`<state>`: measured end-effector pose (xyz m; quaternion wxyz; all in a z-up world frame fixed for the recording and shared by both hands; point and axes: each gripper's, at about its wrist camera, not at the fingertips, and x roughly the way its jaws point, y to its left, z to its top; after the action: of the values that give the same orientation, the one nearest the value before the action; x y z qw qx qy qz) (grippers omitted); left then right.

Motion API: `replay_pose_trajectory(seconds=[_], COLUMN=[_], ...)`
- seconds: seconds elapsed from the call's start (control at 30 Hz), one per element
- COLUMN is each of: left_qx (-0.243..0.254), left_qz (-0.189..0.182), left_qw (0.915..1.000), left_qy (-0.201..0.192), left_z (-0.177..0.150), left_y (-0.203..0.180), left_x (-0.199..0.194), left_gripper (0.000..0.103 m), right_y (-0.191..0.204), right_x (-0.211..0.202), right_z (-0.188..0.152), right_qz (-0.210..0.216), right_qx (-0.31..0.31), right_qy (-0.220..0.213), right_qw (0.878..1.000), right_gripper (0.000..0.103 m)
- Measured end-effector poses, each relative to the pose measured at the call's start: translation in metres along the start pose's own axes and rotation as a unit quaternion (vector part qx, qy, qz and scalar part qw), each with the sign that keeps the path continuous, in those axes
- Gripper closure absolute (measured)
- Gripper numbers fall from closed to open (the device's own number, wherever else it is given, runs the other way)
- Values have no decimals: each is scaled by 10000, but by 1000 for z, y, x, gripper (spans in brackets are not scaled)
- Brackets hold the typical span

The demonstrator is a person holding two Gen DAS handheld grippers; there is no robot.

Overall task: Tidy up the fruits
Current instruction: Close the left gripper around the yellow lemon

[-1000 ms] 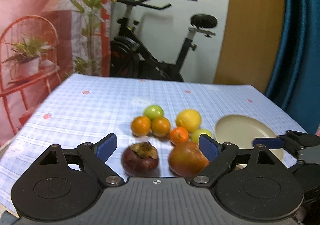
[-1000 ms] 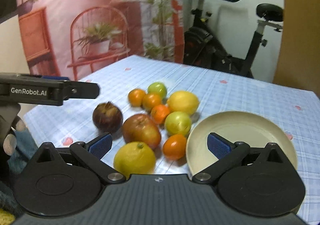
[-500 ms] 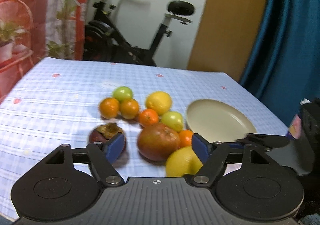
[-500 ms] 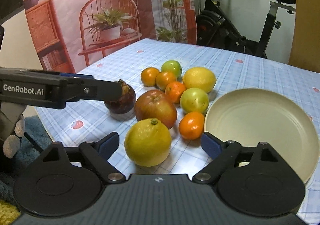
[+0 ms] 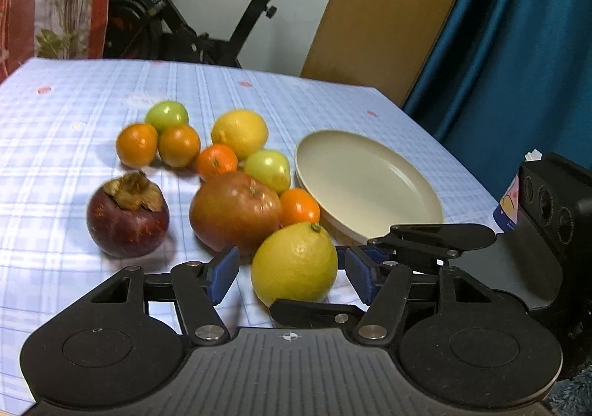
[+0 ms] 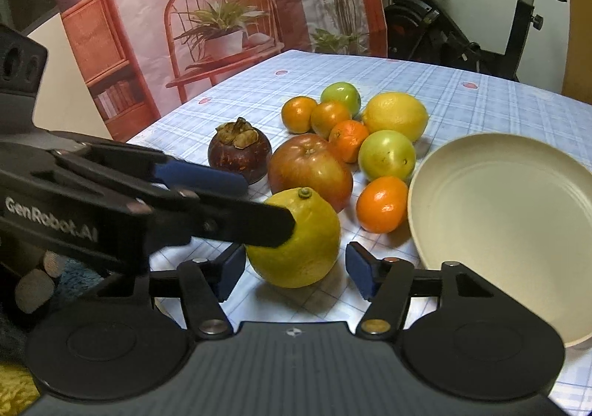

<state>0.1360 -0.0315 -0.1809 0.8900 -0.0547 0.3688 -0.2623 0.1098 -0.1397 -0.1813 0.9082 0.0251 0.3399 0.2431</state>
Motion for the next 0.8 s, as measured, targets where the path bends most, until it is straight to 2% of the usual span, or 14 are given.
replay_pose_trajectory(seconds=[0.23,0.33,0.8], left_qx=[-103,-159,-268], left_qz=[-202,-142,-199], left_qw=[9996,9996,9993], left_qy=[183,165,142], left_z=[-2,-3,-1], left_y=[3,5,10], left_x=[16,18,18], left_gripper=[39,44,44], right_y=[3,3,1], right_x=[4,5,6], right_z=[-3,-4,-4], right_qz=[-5,12,38], right_qx=[-146,-145,-114], right_qy=[-10,-25,-23], right_qw=[9999,9999,9999], right_gripper=[44,44,46])
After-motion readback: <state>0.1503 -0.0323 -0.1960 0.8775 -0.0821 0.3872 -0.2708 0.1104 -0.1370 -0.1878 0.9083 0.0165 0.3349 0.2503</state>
